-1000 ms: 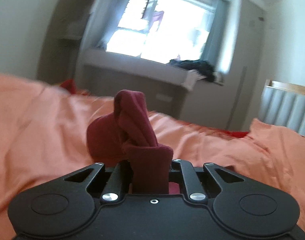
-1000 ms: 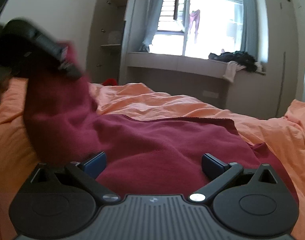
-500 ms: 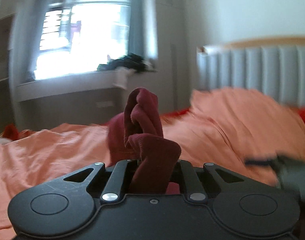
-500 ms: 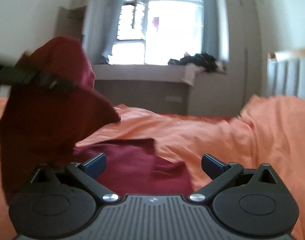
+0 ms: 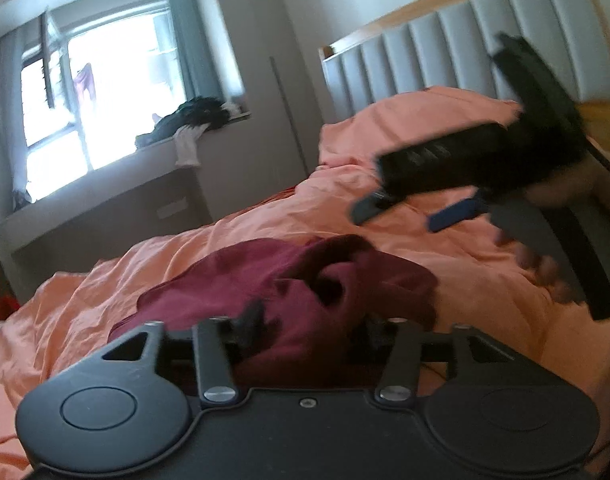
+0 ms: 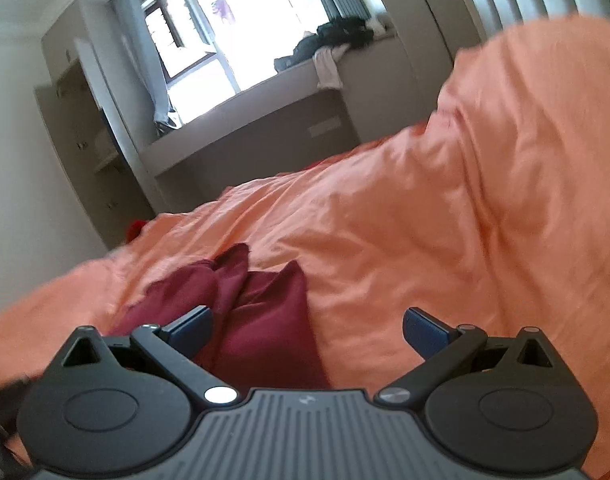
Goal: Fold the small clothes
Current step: 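Grasp the folded shirt with the left gripper and lift it, then close the right gripper on the shirt while the left gripper holds it up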
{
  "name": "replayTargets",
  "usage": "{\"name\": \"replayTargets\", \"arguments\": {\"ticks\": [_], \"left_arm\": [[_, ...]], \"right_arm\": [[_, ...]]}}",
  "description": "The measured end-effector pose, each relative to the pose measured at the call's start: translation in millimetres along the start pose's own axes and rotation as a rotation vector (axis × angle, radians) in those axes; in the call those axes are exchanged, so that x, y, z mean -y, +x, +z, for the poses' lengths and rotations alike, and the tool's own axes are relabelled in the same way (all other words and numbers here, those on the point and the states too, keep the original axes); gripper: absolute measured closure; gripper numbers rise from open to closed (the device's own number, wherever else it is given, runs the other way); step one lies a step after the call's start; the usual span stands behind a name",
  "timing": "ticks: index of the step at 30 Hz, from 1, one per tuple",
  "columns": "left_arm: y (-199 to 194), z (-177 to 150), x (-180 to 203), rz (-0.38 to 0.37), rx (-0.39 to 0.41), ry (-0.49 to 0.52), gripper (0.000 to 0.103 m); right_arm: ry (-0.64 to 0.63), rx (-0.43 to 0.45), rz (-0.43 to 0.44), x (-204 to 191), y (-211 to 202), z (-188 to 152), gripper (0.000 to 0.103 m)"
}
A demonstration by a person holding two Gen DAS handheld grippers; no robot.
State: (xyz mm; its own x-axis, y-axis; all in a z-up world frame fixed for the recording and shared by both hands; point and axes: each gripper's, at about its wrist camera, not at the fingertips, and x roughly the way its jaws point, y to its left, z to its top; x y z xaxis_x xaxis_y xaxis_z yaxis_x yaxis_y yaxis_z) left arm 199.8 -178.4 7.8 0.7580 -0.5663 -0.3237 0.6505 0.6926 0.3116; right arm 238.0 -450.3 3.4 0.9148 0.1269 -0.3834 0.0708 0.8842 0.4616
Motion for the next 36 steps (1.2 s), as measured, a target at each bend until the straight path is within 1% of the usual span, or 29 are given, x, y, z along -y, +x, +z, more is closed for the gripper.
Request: {"name": "replayTargets", "arguments": {"ticks": [1, 3, 5, 7, 11, 13, 15, 17, 18, 19, 20, 21, 22, 23, 24, 25, 26, 27, 28, 29, 30, 32, 36], "left_arm": [[-2, -1, 4, 0.008, 0.006, 0.015, 0.04], [-7, -2, 8, 0.021, 0.009, 0.044, 0.036], [-13, -2, 10, 0.034, 0.014, 0.058, 0.032], [-20, -2, 10, 0.048, 0.025, 0.067, 0.024], [-33, 2, 9, 0.095, 0.035, 0.089, 0.019], [-37, 3, 7, 0.115, 0.031, 0.098, 0.016], [-38, 5, 3, 0.119, 0.016, 0.116, 0.016], [-40, 5, 2, 0.119, 0.002, 0.144, 0.017], [-41, 4, 2, 0.118, -0.004, 0.16, 0.02], [-41, 4, 3, 0.12, -0.009, 0.179, 0.025], [-41, 4, 4, 0.122, -0.01, 0.193, 0.028], [-42, 4, 5, 0.121, -0.009, 0.203, 0.035], [-42, 5, 6, 0.115, -0.006, 0.209, 0.044], [-42, 6, 6, 0.106, -0.006, 0.209, 0.05], [-42, 7, 7, 0.096, -0.009, 0.207, 0.064], [-40, 8, 7, 0.091, -0.012, 0.207, 0.07], [-41, 7, 10, 0.093, -0.013, 0.208, 0.072], [-39, 7, 10, 0.096, -0.012, 0.208, 0.08], [-39, 7, 10, 0.099, -0.009, 0.203, 0.082], [-40, 7, 9, 0.1, -0.003, 0.193, 0.083], [-40, 9, 8, 0.099, 0.003, 0.179, 0.084], [-41, 12, 6, 0.097, 0.011, 0.151, 0.085], [-39, 20, 11, 0.09, 0.032, 0.123, 0.086]], "right_arm": [[0.029, -0.008, 0.034, 2, 1, 0, 0.0], [0.063, -0.011, 0.103, 0, 1, 1, 0.0], [0.058, -0.005, 0.149, -8, 6, 3, 0.0], [0.037, 0.007, 0.199, -17, 6, 2, 0.0], [0.006, 0.003, 0.276, -34, 11, 0, 0.0], [0.006, -0.006, 0.299, -39, 14, -2, 0.0], [0.015, -0.006, 0.314, -41, 16, -3, 0.001], [0.031, -0.01, 0.324, -41, 19, -3, 0.008], [0.037, -0.011, 0.326, -41, 21, -3, 0.013], [0.04, -0.011, 0.323, -41, 23, -3, 0.018], [0.039, -0.013, 0.319, -40, 24, -3, 0.021], [0.034, -0.015, 0.313, -41, 25, -3, 0.028], [0.024, -0.015, 0.307, -42, 27, -2, 0.036], [0.015, -0.017, 0.3, -43, 29, -3, 0.041], [0.001, -0.021, 0.292, -44, 32, -2, 0.051], [-0.012, -0.023, 0.286, -46, 35, -2, 0.061], [-0.028, -0.023, 0.278, -48, 38, -2, 0.066], [-0.049, -0.026, 0.27, -50, 42, -2, 0.077], [-0.063, -0.03, 0.262, -52, 44, -1, 0.084], [-0.074, -0.03, 0.256, -53, 46, -1, 0.088], [-0.085, -0.025, 0.254, -54, 47, -1, 0.094], [-0.108, -0.002, 0.258, -58, 46, 0, 0.097], [-0.173, 0.078, 0.262, -67, 37, 6, 0.098]]}}
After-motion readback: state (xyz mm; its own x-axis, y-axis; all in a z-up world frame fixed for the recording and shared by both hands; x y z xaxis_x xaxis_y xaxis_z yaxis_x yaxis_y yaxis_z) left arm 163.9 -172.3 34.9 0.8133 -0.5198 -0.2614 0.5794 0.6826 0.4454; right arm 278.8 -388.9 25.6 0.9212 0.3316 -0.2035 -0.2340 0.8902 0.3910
